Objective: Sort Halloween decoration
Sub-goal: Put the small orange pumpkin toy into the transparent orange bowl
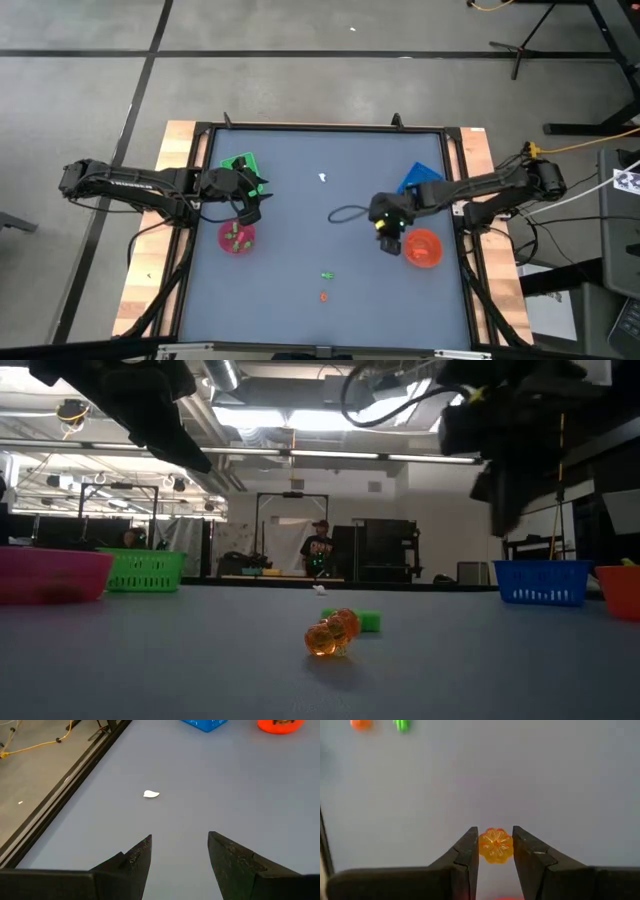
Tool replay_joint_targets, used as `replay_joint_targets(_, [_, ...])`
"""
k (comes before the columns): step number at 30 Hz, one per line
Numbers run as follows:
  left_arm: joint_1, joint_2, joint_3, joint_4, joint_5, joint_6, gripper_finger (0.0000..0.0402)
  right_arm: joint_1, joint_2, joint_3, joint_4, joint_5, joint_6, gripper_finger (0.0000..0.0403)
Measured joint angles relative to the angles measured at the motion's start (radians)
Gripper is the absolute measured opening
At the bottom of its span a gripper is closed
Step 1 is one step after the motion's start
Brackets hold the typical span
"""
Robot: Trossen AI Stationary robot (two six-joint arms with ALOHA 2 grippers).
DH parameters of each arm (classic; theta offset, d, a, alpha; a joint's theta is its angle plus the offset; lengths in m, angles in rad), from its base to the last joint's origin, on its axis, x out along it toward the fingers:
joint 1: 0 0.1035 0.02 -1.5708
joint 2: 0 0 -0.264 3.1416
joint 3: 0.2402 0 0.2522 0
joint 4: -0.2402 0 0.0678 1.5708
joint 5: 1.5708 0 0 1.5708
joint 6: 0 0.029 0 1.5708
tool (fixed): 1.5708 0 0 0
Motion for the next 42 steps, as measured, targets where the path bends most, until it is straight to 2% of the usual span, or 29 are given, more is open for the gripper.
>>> replay_joint_targets(6, [0.000, 0.000, 0.000, 0.000, 0.000, 0.000, 0.0178, 0.112, 0.000, 0.000, -0.092, 0.001, 0.119, 0.0097])
replay_joint_targets(14, [0.000, 0.000, 0.000, -0.001, 0.000, 0.000, 0.0178, 0.251, 0.000, 0.000, -0.309, 0.010, 0.308, 0.0097])
replay_joint_targets(20, [0.000, 0.000, 0.000, -0.002, 0.000, 0.000, 0.0178, 0.320, 0.000, 0.000, -0.389, 0.054, 0.363, 0.0097])
replay_joint_targets(36, [0.000, 0.000, 0.000, -0.003, 0.000, 0.002, 0.0178, 0.329, 0.000, 0.000, -0.409, 0.063, 0.357, 0.0099])
replay_joint_targets(42, [0.000, 0.000, 0.000, -0.003, 0.000, 0.002, 0.0178, 0.329, 0.000, 0.000, -0.409, 0.063, 0.357, 0.0151])
